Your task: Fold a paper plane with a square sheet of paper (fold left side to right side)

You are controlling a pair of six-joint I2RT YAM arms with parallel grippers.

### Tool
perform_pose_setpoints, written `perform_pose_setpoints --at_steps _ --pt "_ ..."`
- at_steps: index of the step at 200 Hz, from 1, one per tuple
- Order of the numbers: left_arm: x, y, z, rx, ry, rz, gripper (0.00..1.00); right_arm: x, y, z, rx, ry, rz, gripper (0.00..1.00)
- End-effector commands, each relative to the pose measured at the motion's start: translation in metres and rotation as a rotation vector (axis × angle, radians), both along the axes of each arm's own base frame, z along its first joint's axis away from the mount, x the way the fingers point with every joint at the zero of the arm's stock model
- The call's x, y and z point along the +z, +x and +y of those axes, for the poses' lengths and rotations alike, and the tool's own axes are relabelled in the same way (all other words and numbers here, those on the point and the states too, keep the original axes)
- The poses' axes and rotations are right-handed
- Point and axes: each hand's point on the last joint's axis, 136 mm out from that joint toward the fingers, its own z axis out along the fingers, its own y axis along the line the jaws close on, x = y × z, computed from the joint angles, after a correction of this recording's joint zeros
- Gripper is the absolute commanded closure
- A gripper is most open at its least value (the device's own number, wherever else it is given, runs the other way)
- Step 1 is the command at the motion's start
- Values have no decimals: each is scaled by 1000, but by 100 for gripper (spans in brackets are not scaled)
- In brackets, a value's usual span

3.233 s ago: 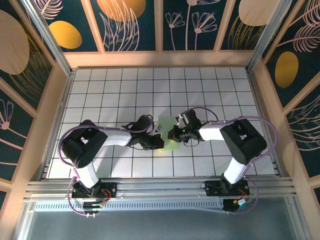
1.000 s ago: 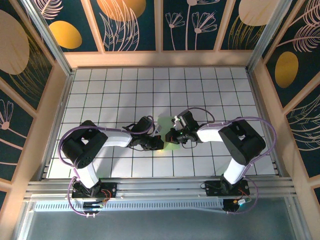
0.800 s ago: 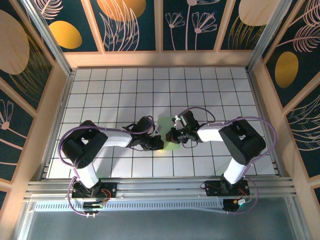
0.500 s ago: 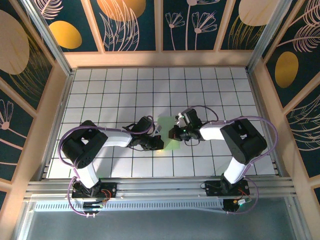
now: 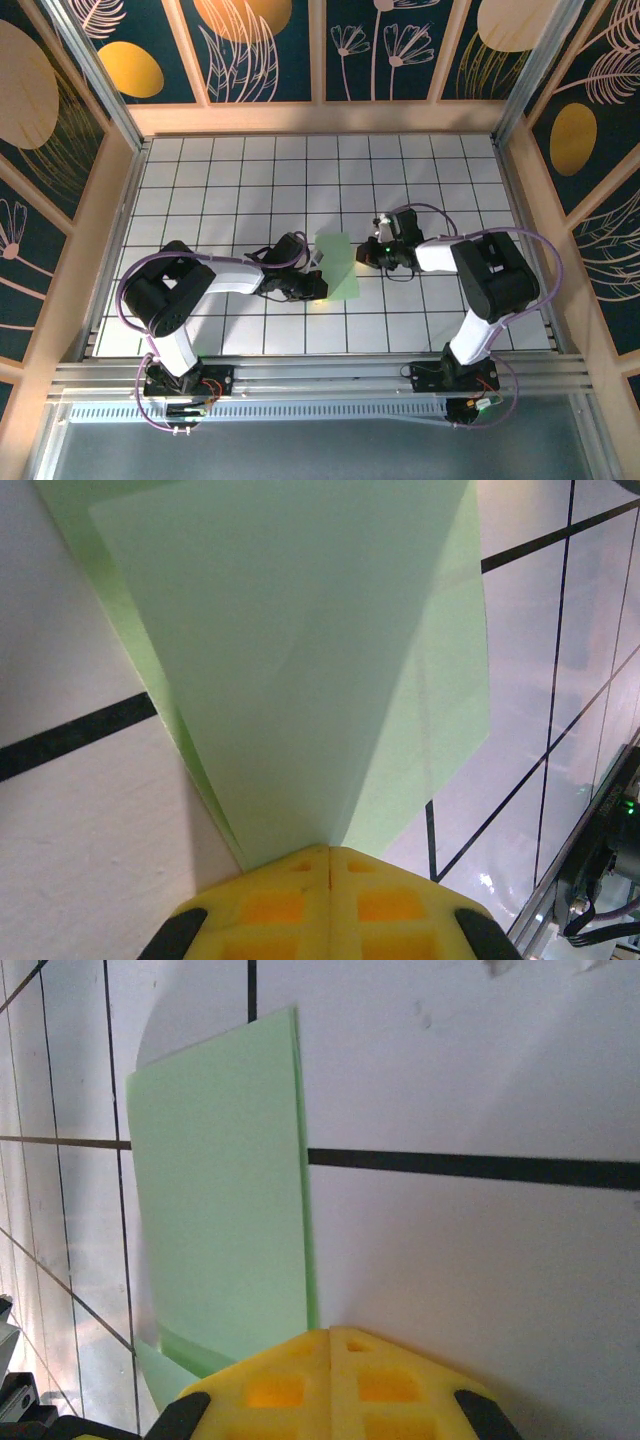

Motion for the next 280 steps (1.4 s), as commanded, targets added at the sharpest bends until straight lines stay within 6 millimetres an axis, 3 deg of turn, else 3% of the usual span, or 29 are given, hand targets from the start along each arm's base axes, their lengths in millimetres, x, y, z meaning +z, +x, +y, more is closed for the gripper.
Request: perform_pose_setpoints --at_steps 1,36,77,118,161,215,245,280 --pt "-36 -19 33 40 169 83 100 10 3 1 21 -1 -29 100" --pt "-35 -18 32 38 164 76 100 31 -11 8 38 33 -37 100" --pt "-33 -17 30 35 156 73 100 27 -43 37 99 85 9 100" --pt "-32 -15 29 36 153 66 100 19 -40 53 110 103 26 100" --pt "-23 -10 21 47 110 57 100 -1 -43 43 91 30 66 100" --pt "6 2 2 44 27 25 100 -33 -54 17 36 -109 173 100" --pt "18 11 -11 37 -18 12 100 -37 -57 15 33 -119 191 100" --pt "15 17 -18 24 -22 8 100 -37 -58 16 37 -113 194 100"
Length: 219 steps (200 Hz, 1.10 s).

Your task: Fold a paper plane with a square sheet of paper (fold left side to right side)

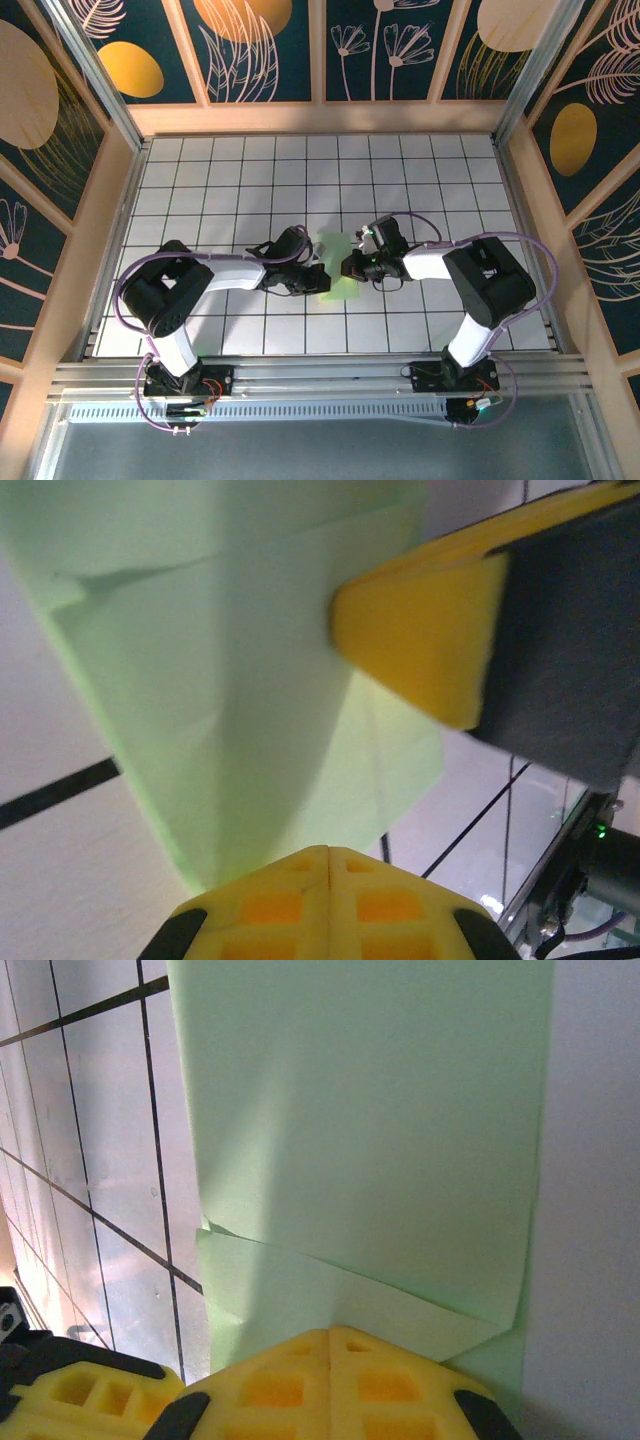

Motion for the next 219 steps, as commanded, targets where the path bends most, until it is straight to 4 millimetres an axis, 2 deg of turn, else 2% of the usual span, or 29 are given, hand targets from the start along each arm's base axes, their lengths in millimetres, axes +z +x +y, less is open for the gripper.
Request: perform_pose_setpoints --at_steps 1,53,124,157,219 --pt "-2 3 -7 -7 -1 21 100 -34 -12 -23 -39 -133 90 100" --pt "-2 13 -20 -27 -23 7 100 -35 -13 -23 -40 -132 100 100" --pt "-11 20 -24 -31 -2 -2 100 -37 -14 -23 -39 -131 107 100" --pt "-20 19 -18 -31 40 -1 100 -38 -15 -24 -42 -137 110 100" --pt "-33 -2 3 -57 90 31 100 -44 -16 -27 -40 -160 122 100"
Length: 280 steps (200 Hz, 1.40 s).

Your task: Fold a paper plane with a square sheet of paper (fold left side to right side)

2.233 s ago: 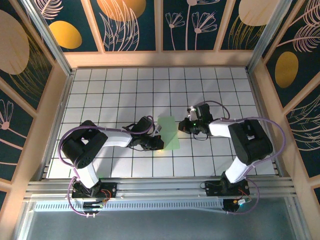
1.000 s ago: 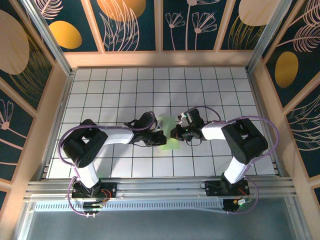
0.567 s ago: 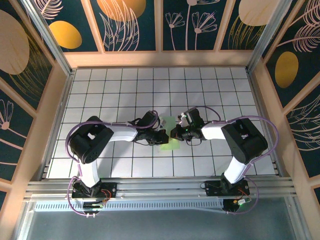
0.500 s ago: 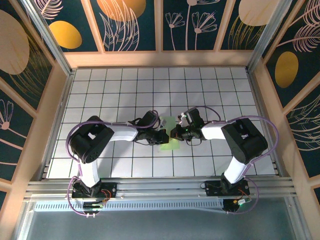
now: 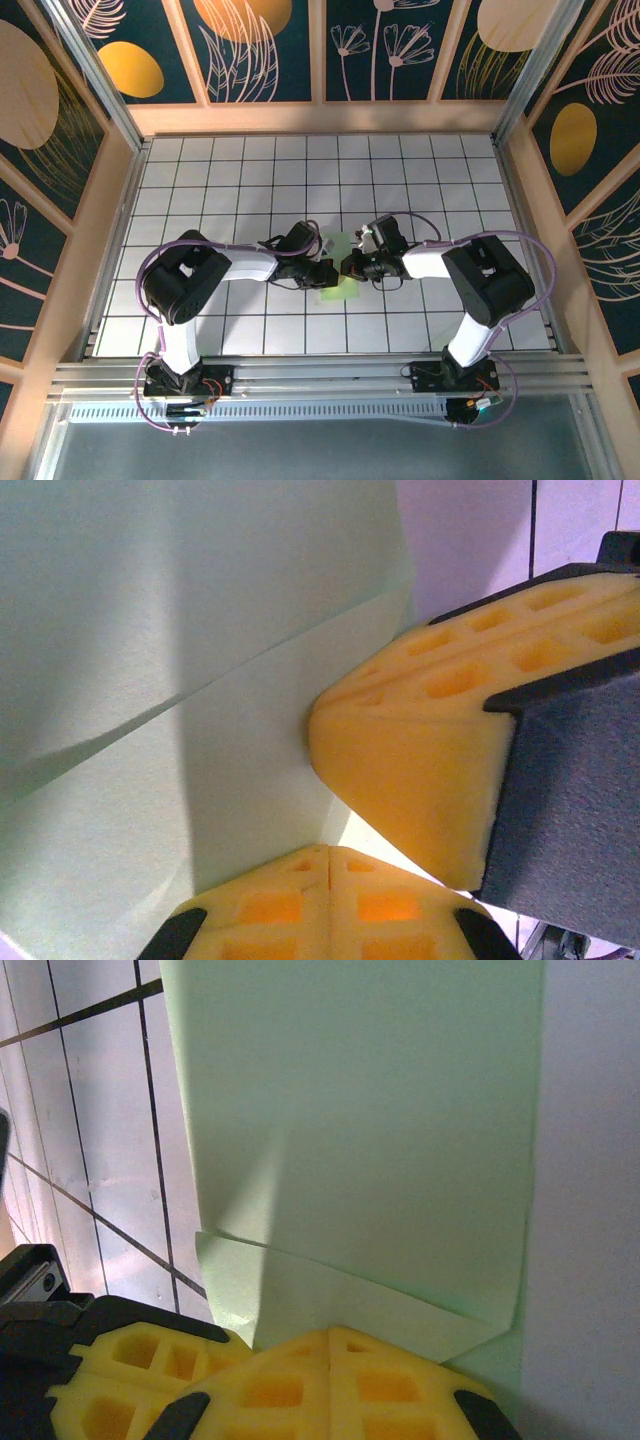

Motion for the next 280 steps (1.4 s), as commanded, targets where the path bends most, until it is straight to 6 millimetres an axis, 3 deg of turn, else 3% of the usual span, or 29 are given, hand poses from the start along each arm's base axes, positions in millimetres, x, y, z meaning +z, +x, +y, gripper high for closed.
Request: perform_pose_setpoints --at_steps 1,97,280 --pt "-19 -19 20 -21 81 42 100 -43 -17 -29 -41 -164 107 100" --pt "-26 -54 34 -125 123 54 100 -48 -18 -34 -45 -184 120 100" --pt "-31 -85 58 -156 163 87 100 -49 -18 -34 -41 -184 127 100"
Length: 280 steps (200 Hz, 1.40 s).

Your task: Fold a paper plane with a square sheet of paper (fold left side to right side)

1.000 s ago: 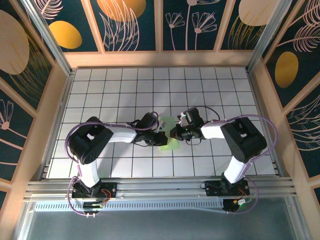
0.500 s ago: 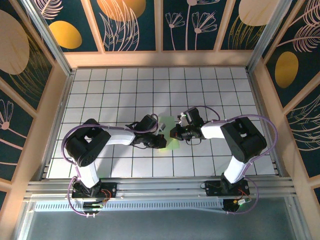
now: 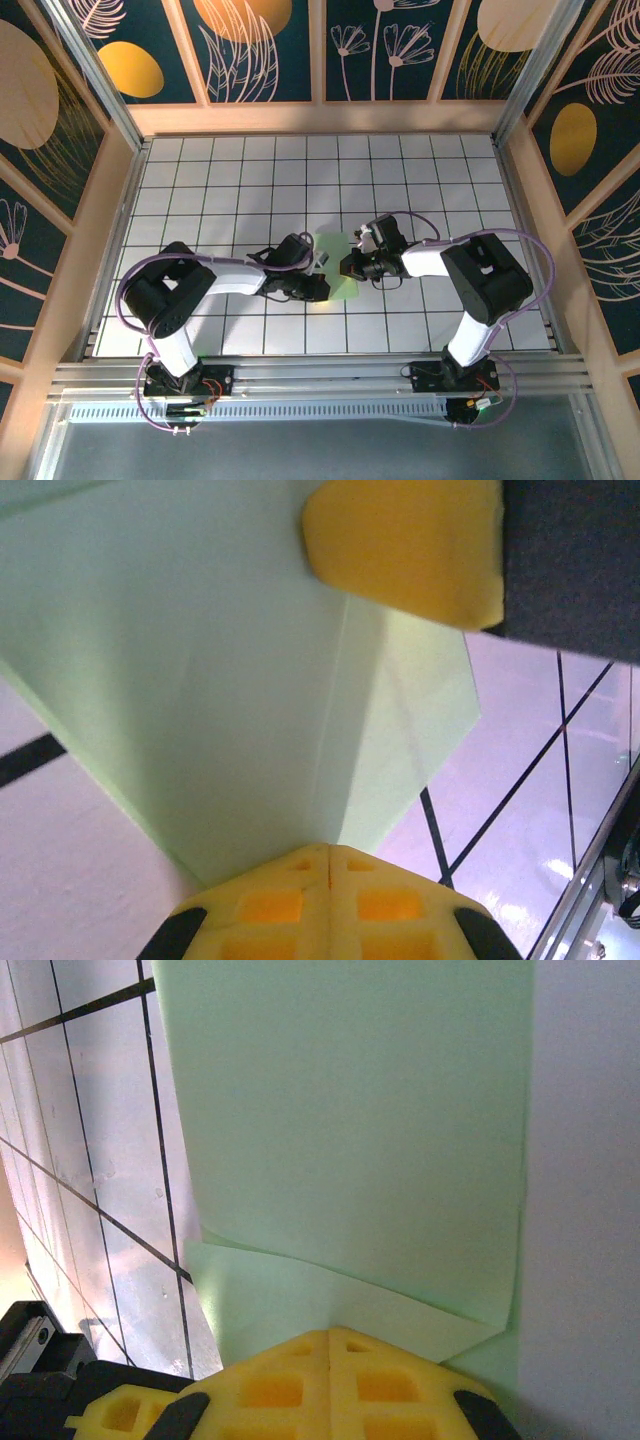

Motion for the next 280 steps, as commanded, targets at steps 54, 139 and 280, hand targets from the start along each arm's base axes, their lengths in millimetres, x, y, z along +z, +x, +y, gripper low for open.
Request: perform_pose_setpoints --at_steps 54,139,280 --pt "-31 -54 40 -17 142 171 100 -45 -18 -34 -46 -182 103 100" --pt "33 -5 37 123 -89 70 100 37 13 0 -25 35 -72 86" --pt "26 90 17 218 -155 -41 59 84 47 -41 -159 59 -319 22"
